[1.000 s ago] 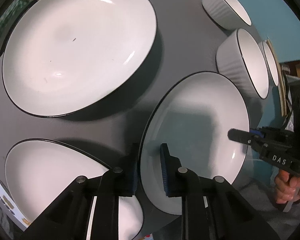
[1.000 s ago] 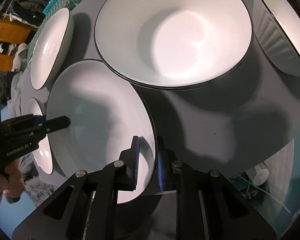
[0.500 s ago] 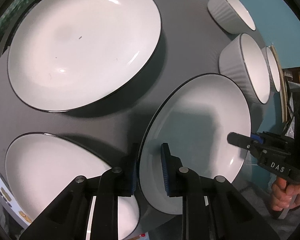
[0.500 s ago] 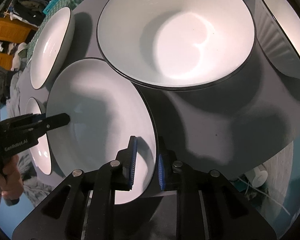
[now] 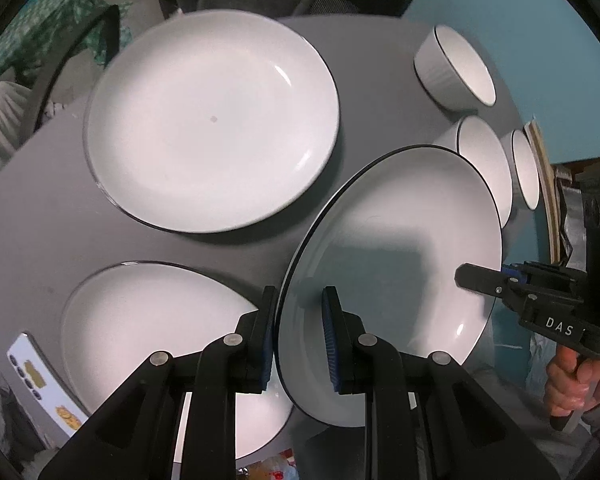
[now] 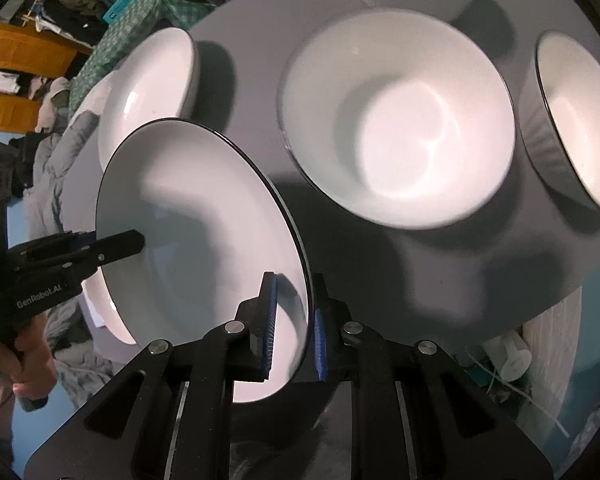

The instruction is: Organize plates and bowls

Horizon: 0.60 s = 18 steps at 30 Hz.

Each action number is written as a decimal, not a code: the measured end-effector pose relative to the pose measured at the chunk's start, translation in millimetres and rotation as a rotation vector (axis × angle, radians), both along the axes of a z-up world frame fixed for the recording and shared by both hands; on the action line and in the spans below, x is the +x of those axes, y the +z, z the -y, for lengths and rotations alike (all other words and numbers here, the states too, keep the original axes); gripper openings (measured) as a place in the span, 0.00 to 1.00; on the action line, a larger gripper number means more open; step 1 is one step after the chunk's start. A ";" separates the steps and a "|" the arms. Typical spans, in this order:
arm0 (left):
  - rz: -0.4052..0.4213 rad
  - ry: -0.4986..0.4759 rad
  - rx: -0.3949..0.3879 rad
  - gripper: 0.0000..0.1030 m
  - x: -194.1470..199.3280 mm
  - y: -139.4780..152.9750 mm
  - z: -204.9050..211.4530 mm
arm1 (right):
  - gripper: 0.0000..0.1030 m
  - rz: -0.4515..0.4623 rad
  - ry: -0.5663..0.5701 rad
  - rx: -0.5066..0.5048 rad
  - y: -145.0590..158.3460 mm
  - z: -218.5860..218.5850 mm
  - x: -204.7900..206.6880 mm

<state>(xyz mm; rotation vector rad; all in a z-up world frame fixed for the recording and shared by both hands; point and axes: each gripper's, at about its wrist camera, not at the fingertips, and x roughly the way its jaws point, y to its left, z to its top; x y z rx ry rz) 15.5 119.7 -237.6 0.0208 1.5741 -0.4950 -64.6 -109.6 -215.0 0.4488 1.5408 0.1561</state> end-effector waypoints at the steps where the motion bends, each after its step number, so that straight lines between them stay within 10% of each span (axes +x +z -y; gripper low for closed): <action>1: 0.005 0.007 -0.001 0.20 3.1 2.3 -5.7 | 0.16 0.003 0.005 -0.001 1.6 -2.7 3.4; 18: 0.052 0.210 0.013 0.22 57.3 14.5 -54.4 | 0.15 0.059 0.130 0.020 6.2 -50.5 95.0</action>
